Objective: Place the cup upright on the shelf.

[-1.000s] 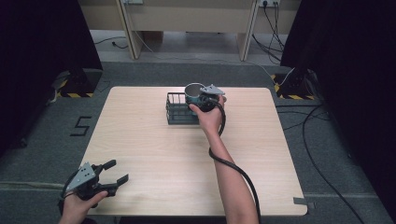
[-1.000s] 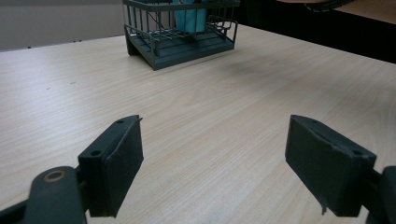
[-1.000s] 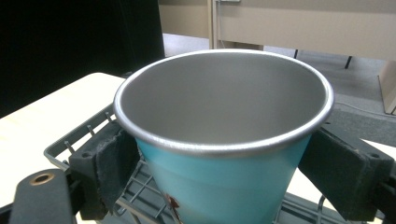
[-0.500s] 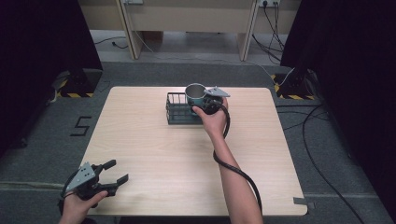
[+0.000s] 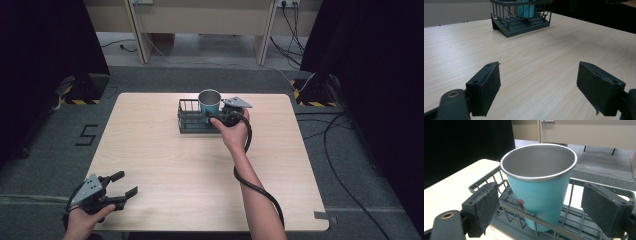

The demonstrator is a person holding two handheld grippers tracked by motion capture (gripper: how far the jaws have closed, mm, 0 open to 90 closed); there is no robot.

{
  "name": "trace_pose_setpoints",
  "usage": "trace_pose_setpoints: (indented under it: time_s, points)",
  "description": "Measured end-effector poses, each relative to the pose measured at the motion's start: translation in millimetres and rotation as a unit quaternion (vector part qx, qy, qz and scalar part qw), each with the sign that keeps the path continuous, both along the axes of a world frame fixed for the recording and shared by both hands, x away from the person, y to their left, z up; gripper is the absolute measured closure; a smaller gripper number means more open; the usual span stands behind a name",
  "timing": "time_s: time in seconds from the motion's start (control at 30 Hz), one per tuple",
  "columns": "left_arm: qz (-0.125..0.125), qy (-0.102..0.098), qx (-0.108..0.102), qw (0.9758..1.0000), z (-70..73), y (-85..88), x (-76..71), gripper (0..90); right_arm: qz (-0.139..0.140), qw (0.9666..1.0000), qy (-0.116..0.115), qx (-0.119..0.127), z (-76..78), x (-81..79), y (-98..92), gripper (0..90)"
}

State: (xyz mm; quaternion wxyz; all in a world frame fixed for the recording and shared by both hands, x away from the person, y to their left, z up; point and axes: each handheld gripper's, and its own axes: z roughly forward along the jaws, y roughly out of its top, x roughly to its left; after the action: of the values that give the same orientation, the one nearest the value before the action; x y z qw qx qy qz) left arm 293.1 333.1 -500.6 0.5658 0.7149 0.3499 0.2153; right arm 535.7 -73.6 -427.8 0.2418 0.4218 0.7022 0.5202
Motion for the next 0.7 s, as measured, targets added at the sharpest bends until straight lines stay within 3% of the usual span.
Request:
trace_pose_setpoints:
  time_s: [0.7]
  points:
    - [0.002, 0.000, 0.001, 1.0000, 0.0, 0.0, 0.0, 18.4, -0.002, 0.9999, -0.009, -0.009, 4.2, -23.2, -17.4, 17.2]
